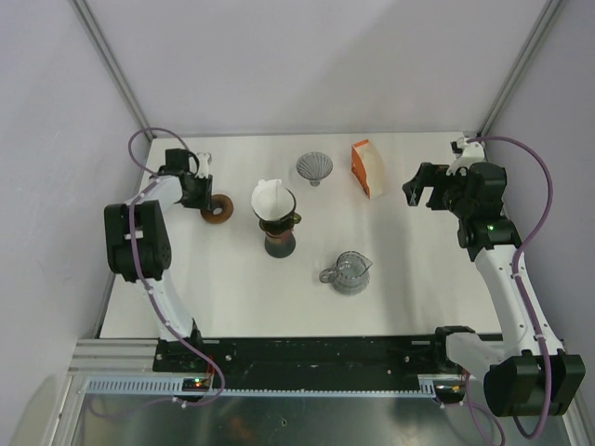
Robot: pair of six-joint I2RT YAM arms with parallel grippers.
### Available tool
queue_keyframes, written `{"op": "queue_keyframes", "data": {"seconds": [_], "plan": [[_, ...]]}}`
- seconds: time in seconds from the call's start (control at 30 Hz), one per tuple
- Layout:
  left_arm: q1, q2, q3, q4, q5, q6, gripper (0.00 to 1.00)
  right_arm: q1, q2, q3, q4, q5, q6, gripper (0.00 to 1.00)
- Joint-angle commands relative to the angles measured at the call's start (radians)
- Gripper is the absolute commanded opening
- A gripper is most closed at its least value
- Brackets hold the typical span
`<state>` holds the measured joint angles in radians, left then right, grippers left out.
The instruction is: Place the coffee filter in the dripper
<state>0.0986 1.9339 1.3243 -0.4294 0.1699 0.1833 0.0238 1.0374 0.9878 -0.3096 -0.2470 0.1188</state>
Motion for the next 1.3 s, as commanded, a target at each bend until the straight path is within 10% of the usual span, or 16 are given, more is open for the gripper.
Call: {"op": "queue_keyframes", "data": {"seconds": [0.0, 0.87, 1.27], "plan": [[0.001, -0.169, 0.032, 0.021, 0.04, -0.03, 0.0, -0.005, -0.02, 0.003, 0.017, 0.012, -0.008, 0.99], [-0.331, -0.422, 0.43, 0.017, -0.228, -0.026, 0.0, -0.004, -0.068, 0.003, -0.013, 0.001, -0.001, 0.99], [-0.763, -0.424, 0.528, -0.234, -0.127, 0.012, 0.0, -0.007, -0.07, 0.002, -0.017, 0.037, -0.001, 0.99]]}}
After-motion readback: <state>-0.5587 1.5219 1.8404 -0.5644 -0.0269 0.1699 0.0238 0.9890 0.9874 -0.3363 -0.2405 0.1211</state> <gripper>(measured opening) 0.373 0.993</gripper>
